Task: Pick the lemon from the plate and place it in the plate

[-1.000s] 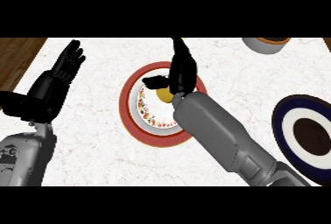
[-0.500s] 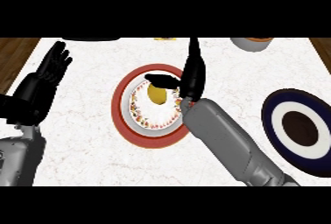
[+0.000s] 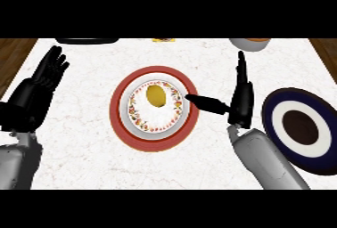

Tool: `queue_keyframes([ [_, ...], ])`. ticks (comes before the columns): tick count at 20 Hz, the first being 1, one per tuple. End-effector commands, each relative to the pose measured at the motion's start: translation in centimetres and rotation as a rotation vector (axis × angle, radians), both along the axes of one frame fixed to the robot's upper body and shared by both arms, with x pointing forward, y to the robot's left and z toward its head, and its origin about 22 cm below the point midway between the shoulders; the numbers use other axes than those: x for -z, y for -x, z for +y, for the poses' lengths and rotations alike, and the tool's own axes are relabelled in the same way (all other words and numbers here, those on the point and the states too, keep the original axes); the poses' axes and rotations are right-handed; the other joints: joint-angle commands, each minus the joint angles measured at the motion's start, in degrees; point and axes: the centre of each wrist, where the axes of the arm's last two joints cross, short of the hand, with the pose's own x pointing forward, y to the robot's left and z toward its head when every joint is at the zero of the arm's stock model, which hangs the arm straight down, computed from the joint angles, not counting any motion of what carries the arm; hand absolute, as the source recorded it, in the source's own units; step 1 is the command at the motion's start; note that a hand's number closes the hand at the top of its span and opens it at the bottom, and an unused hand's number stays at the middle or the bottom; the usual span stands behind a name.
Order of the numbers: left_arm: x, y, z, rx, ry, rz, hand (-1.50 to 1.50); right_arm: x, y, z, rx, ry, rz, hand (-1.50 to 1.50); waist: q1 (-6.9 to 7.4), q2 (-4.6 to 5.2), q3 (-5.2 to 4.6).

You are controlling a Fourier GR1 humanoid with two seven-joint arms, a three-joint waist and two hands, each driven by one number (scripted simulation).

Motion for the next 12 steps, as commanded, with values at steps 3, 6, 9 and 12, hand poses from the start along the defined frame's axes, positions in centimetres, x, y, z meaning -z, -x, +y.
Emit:
queue_keyframes([
  [3, 1.6, 0.6, -0.3, 0.006, 0.000, -0.007, 0.00, 0.7, 4.9, -5.5, 0.004, 0.018, -0.020, -1.50, 0.00, 0.06, -0.01],
  [6, 2.4, -0.1, 0.5, -0.011, -0.005, -0.022, 0.00, -0.7, 5.3, -5.7, 0.001, 0.043, -0.024, -1.50, 0.23, 0.11, -0.03],
  [9, -0.3, -1.3, 0.1, 0.018, 0.003, -0.005, 0.00, 0.9, 7.0, -10.1, -0.005, 0.043, 0.006, -1.50, 0.09, 0.15, 0.01],
  [12, 0.0, 0.4, 0.9, -0.007, -0.003, -0.014, 0.00, 0.9, 8.2, -11.3, -0.012, 0.091, -0.004, -1.50, 0.31, 0.10, -0.01],
])
